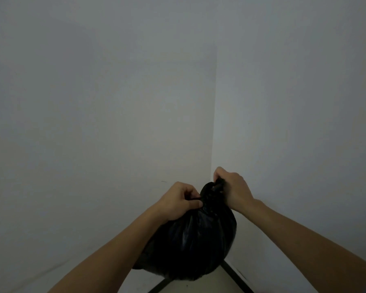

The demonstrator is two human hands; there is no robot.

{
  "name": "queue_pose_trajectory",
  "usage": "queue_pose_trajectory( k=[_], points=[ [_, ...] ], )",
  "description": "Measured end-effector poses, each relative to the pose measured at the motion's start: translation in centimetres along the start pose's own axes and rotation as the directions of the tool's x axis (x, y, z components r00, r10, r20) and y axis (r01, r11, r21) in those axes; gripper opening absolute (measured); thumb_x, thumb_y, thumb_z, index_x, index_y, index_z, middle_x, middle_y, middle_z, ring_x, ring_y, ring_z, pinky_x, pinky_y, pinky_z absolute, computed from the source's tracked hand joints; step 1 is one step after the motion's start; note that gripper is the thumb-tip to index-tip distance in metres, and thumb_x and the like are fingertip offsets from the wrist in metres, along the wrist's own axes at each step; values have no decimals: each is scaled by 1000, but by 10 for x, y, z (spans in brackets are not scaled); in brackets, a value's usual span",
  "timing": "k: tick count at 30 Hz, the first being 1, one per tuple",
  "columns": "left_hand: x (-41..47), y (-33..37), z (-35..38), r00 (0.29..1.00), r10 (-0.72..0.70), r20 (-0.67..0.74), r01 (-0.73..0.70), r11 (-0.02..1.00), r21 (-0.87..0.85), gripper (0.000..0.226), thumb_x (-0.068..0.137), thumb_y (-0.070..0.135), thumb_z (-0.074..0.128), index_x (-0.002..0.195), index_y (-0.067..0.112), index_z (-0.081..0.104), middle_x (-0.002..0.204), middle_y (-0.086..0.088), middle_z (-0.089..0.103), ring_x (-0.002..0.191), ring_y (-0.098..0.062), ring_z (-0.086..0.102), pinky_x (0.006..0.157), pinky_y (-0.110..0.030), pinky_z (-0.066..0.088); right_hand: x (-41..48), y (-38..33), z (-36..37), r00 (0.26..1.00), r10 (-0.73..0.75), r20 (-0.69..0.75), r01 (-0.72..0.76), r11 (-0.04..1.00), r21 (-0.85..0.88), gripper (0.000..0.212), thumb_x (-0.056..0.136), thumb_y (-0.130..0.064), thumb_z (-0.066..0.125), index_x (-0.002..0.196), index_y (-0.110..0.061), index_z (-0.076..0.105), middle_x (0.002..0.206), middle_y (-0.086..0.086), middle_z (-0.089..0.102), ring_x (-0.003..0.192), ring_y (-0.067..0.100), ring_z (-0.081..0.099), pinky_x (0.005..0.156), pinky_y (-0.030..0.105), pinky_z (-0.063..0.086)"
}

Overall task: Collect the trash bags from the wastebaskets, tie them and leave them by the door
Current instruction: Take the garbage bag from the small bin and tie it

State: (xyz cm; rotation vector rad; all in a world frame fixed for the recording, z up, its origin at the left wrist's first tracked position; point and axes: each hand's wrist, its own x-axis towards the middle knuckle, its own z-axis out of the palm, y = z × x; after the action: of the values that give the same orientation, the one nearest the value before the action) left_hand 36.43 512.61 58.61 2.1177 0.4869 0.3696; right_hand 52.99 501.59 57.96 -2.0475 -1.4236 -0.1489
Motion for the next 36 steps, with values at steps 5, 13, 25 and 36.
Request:
queue_pose_trajectory(
  k=[5, 13, 25, 36],
  points=[
    [-10, 2, -4, 999, -41, 26, 44, 986, -160, 3, 84, 5, 70, 85, 3, 71, 77, -8, 67, 73, -17, 63, 74, -31, 53, 8, -11, 13, 987, 39, -155, -31, 998, 56, 25, 81, -8, 55, 77, -24, 35, 59, -8, 43, 53, 16, 38, 49, 32, 26],
    [-14, -16, -33, 962, -136, -238, 84, 973, -216, 6, 88, 10, 67, 92, 12, 71, 78, -1, 69, 71, -14, 63, 69, -28, 52, 11, -8, 12, 978, 204, -46, -109, 686, 720, 37, 89, 4, 59, 65, -14, 37, 61, -3, 40, 54, 4, 37, 53, 19, 30],
    [-9, 0, 9, 998, -69, -6, 63, 943, -328, 7, 80, 23, 76, 79, 18, 71, 78, 2, 73, 75, -12, 71, 68, -23, 55, 15, -15, 8, 952, 303, -29, -211, 725, 656, 45, 88, -1, 60, 54, -15, 33, 53, 2, 35, 54, 14, 32, 53, 30, 26],
    [-5, 2, -1, 964, -190, -184, 36, 783, -620, 21, 75, 4, 60, 95, 10, 59, 85, -10, 63, 76, -20, 62, 68, -30, 51, -4, -12, -5, 943, 137, 302, -323, 581, 747, 22, 90, -22, 64, 68, -19, 64, 68, -2, 61, 68, 12, 58, 61, 24, 45]
  ],
)
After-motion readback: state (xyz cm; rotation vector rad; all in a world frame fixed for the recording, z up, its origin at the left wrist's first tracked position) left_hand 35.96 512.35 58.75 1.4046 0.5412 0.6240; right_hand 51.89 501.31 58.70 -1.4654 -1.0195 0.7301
